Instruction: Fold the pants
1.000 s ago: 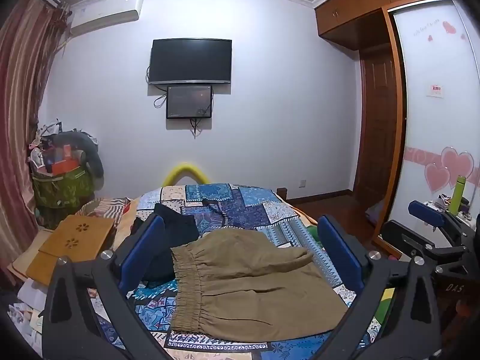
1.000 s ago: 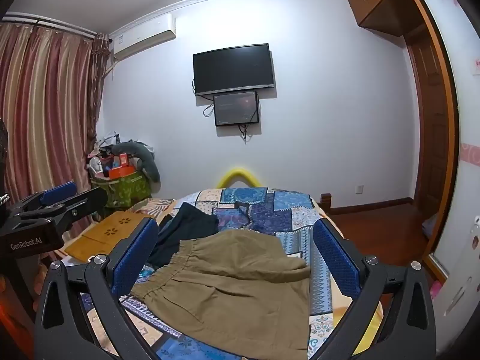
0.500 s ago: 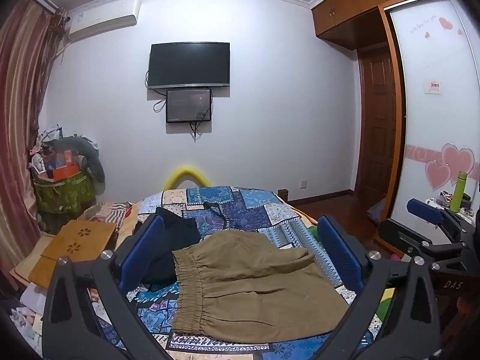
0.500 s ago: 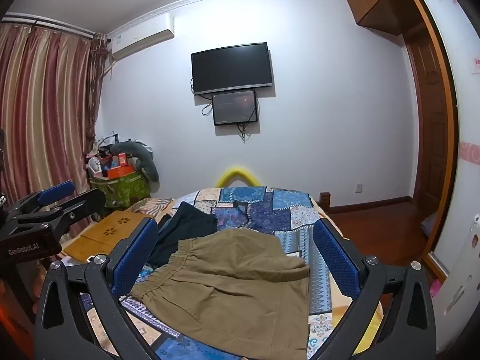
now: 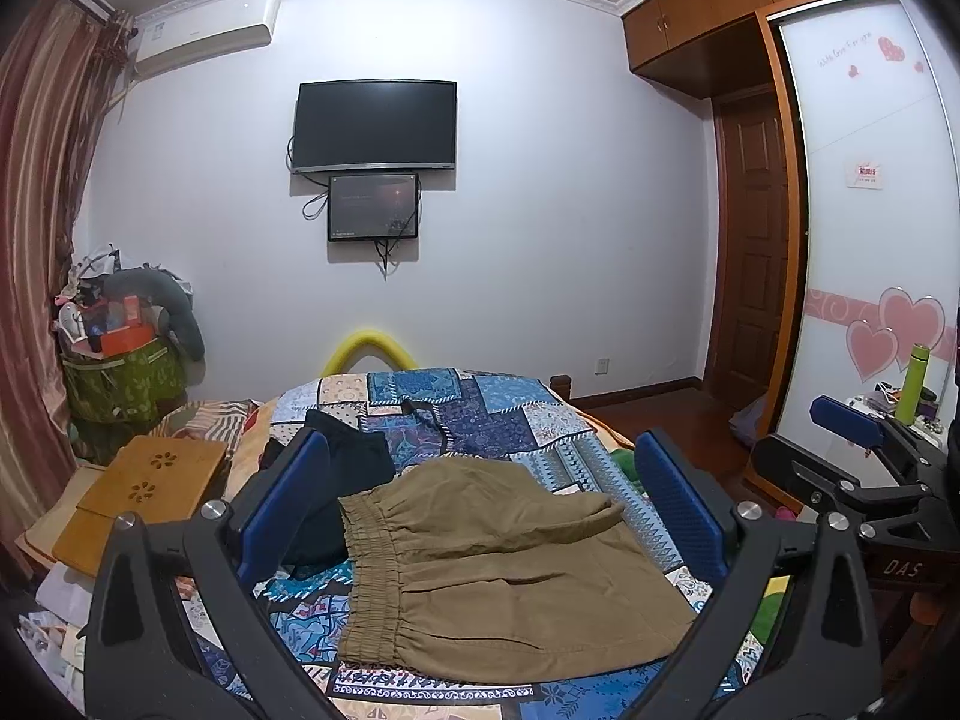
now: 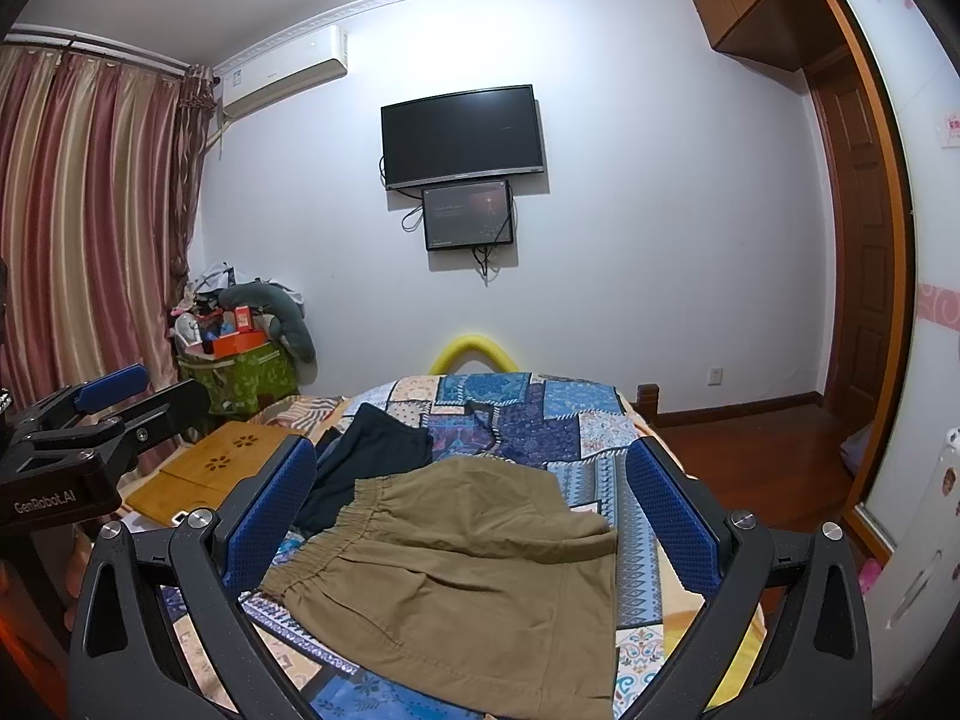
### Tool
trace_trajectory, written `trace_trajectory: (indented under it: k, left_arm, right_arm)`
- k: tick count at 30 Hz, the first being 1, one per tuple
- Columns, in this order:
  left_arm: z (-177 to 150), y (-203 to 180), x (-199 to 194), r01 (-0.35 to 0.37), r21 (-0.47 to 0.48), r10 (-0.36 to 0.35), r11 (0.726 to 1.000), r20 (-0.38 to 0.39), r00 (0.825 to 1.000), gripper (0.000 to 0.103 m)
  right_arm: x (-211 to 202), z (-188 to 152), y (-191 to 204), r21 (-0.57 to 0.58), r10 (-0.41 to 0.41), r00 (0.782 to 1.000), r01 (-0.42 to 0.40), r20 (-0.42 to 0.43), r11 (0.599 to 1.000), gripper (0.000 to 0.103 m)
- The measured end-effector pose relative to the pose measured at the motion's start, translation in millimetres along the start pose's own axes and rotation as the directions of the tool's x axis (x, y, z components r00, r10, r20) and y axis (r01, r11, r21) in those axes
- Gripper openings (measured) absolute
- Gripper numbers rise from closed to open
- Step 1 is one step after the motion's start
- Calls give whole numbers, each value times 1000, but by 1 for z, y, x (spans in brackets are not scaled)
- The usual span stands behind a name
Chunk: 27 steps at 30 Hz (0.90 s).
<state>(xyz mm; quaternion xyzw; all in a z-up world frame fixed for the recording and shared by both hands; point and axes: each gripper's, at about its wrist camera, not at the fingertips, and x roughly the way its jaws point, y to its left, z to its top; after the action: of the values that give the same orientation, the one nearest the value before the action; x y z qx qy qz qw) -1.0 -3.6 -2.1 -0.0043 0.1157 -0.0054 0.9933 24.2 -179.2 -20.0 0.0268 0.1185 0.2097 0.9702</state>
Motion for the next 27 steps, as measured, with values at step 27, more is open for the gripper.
trace_trajectory:
  k: [27]
  left_arm:
    - [0,-1,1,6,2,-6,1000,2,1000,103]
  right_arm:
    - [-1,-1,-2,2,-5,1000,5,5,1000,102]
